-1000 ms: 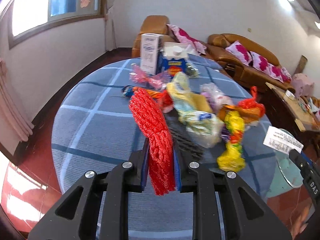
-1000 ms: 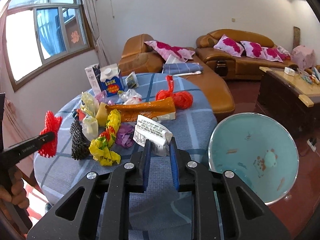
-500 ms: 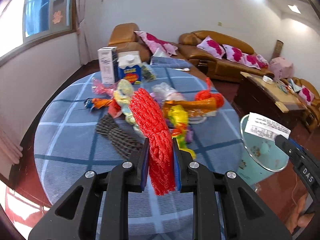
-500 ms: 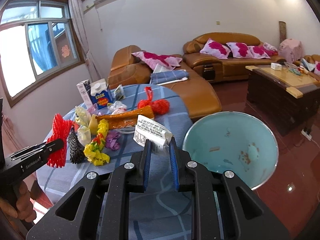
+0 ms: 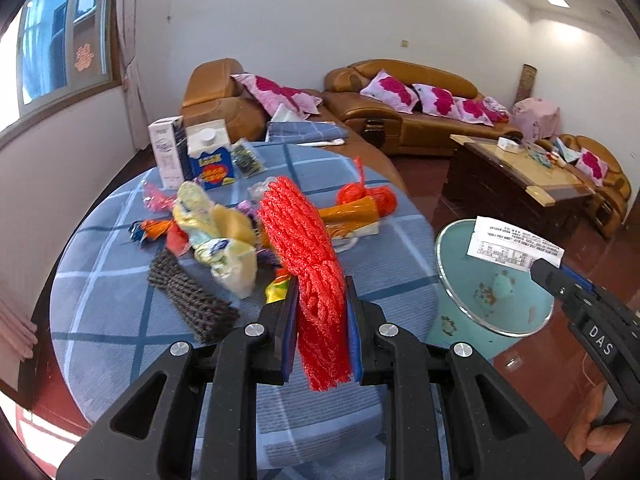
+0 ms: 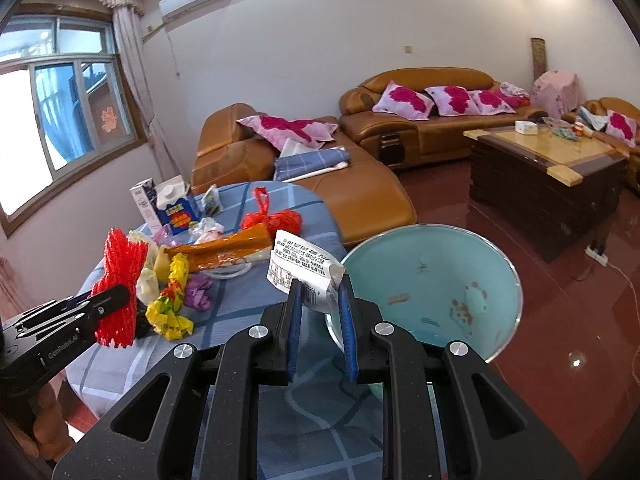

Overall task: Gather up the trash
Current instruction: 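Carry the red net and the receipt over the teal bucket with both tools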

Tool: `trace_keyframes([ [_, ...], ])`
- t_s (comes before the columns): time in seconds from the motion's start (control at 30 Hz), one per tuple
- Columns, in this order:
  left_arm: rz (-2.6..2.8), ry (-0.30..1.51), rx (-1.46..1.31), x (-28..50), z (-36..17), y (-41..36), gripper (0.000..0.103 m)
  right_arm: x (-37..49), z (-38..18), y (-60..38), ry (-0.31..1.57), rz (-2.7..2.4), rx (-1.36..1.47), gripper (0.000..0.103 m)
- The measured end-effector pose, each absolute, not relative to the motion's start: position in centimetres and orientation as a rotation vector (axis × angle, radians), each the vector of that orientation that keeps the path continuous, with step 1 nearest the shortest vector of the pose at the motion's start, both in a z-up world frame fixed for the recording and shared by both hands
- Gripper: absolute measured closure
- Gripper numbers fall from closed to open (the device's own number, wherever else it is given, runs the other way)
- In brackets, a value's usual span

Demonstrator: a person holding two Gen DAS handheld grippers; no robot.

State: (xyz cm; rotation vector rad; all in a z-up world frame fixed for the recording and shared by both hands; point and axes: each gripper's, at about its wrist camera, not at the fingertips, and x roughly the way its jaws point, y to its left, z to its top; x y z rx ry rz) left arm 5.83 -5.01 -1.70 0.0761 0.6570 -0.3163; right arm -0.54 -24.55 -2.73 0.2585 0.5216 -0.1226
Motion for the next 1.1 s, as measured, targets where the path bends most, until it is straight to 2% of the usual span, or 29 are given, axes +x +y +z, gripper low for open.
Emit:
trace_keyframes([
  [0.5, -0.442, 0.63, 0.158, 4.9, -1.1, -12.2, 0.083, -2.0, -3.1, -30.1, 0.503, -0.318, 0.311, 0.084],
  [1.1, -0.597, 0.683, 0.273, 6.0, -4.7, -22.0, 0.082, -1.5, -7.1, -35.7, 0.602, -0.466, 0.348, 0.084],
])
